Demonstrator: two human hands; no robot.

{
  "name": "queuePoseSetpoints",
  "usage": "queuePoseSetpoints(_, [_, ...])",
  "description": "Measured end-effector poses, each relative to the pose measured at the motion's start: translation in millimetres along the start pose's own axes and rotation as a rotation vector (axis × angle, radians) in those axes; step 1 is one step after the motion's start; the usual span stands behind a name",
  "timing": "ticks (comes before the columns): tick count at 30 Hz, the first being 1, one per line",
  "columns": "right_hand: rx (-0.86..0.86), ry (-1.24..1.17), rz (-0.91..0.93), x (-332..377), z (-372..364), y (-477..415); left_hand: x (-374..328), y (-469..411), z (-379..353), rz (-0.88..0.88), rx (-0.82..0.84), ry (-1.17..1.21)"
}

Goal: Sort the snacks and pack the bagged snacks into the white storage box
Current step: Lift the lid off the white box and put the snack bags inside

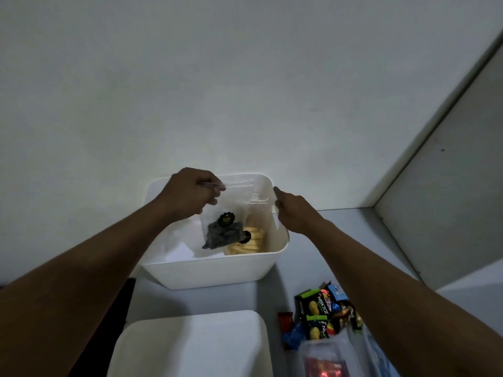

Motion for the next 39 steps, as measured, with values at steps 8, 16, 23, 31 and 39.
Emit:
queuePoseSetpoints(8, [-0.026,-0.073,0.0,-9,1,-8,11,-10,-75,-0.031,0.1,-0.103])
queuePoseSetpoints(16, [-0.009,-0.369,-0.11,-21,-2,-13,20,-17,-99,-0.034,-0.016,-0.303])
queuePoseSetpoints(23, [0.034,-0.456,-0.097,-20,-2,-15,18,-19,-99,-0.011,-0.058,-0.368])
queuePoseSetpoints(31, [-0.075,-0.332,-0.15,-7,12,5,3,-11,-90,-0.028,-0.166,-0.545])
queuePoseSetpoints(39, [-0.076,-0.194,-0.118,-3,37,60,-39,43,-88,-0.071,-0.231,-0.566])
Point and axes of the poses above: each hand's wrist, its own y-axis away from the middle knuckle, its own z-axis out of the back of the hand, x = y × z, the point moved 8 cm from there along -y, towards the middle knuckle, and after that the axes turned 13 degrees about -y, right-handed, at the moved point
